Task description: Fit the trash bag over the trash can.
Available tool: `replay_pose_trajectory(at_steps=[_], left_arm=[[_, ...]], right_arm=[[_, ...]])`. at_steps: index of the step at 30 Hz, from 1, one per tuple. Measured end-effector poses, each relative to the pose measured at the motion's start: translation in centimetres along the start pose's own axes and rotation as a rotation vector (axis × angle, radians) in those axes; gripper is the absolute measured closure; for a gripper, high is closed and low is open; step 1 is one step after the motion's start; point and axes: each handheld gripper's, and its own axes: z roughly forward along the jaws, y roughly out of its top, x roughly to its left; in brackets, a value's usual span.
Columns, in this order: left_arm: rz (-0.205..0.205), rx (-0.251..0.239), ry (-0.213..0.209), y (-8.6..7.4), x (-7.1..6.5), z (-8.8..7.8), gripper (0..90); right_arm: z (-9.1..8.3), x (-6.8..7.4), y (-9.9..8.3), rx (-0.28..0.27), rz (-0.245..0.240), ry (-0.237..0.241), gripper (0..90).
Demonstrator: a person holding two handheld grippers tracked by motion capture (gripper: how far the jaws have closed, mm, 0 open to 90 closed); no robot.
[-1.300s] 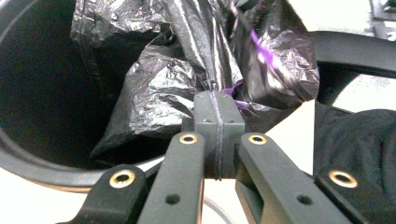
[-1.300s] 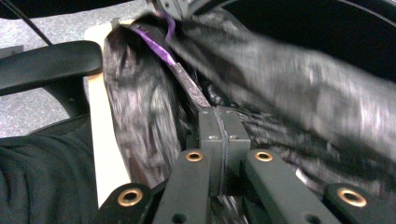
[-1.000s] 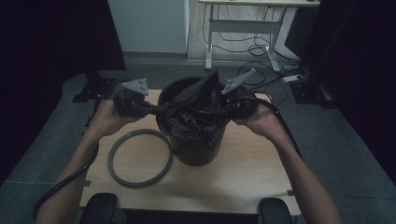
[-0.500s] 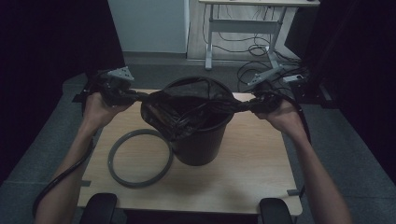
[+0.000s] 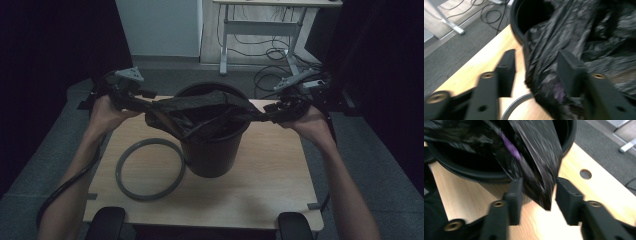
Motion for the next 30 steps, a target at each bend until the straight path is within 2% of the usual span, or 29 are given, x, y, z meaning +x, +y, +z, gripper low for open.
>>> replay_pose_trajectory(at_steps=[4,9,11,12,13,15,17,19,21,25,28,30], left_arm=[[0.027,0.003,-0.025,0.8,-0.6,-0.2,35.8],[0.054,0.04,-0.05,1.4,-1.3,1.1,31.2],[0.062,0.089,-0.024,1.6,-1.5,2.1,31.5],[0.07,0.115,0.0,1.7,-1.5,2.6,33.7],[0.072,0.135,0.02,1.7,-1.6,3.1,39.8],[0.064,0.143,0.08,1.8,-1.5,3.5,59.9],[0.054,0.136,0.115,1.6,-1.2,3.6,75.4],[0.022,0.122,0.13,1.3,-0.7,3.6,82.9],[-0.006,0.112,0.16,0.8,-0.2,3.4,86.8],[-0.057,0.105,0.177,-0.2,0.7,2.8,88.0],[-0.076,0.098,0.167,-0.9,1.0,2.5,87.1],[-0.08,0.074,0.143,-1.2,1.1,2.3,77.6]], right_arm=[[-0.1,0.8,1.5,-0.028,-0.043,0.024,42.3],[1.1,2.4,3.5,-0.028,-0.105,0.054,43.0],[1.8,3.1,4.1,-0.016,-0.131,0.055,51.7],[2.1,3.4,4.4,-0.008,-0.141,0.055,59.3],[2.5,3.6,4.5,0.004,-0.152,0.066,68.3],[2.9,4.1,4.5,0.026,-0.176,0.076,79.8],[2.9,4.3,4.1,0.046,-0.179,0.087,85.3],[2.6,4.2,3.3,0.069,-0.178,0.099,87.5],[2.1,3.9,2.3,0.09,-0.17,0.089,88.3],[1.0,2.7,0.0,0.107,-0.124,0.066,88.7],[0.8,1.9,-1.7,0.141,-0.099,0.037,88.7],[0.9,1.5,-2.4,0.143,-0.085,0.046,87.4]])
